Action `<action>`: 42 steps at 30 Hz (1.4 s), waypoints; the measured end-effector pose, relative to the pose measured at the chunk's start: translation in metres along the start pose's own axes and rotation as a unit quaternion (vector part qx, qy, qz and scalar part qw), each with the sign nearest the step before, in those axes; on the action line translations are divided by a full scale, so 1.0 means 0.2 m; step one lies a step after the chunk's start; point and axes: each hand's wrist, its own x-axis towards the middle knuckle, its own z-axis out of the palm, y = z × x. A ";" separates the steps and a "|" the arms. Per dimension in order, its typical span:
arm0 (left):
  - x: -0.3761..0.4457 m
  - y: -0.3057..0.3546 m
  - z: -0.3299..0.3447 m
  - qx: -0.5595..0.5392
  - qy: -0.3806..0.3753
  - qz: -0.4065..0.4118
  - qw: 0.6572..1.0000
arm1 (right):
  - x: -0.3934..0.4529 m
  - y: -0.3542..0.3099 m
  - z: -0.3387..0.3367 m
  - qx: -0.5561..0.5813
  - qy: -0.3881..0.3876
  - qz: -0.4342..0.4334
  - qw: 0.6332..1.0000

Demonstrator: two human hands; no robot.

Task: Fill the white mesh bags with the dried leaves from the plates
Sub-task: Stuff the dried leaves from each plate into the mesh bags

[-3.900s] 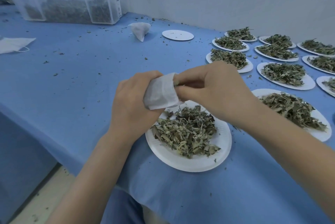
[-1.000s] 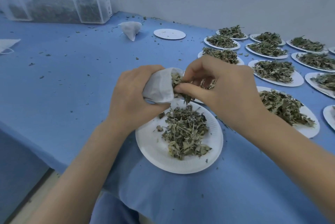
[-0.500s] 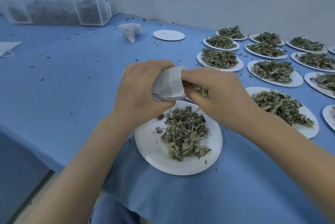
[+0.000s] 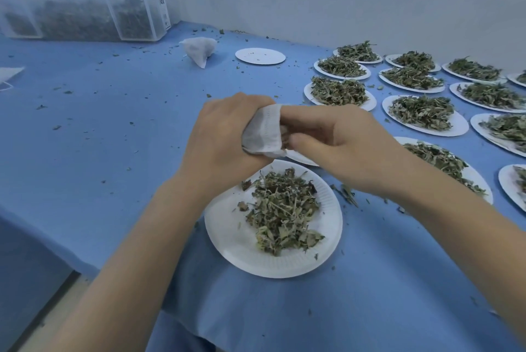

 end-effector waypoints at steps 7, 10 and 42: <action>-0.02 0.04 0.04 -0.022 -0.008 -0.004 1.000 | -0.01 0.01 0.08 0.023 0.148 0.004 0.989; -0.04 0.05 0.06 -0.020 -0.013 0.003 1.000 | -0.01 0.01 0.13 -0.061 0.175 -0.006 0.983; -0.13 -0.10 -0.04 0.017 -0.026 -0.219 0.975 | -0.07 0.00 -0.05 -0.282 -0.293 0.083 0.910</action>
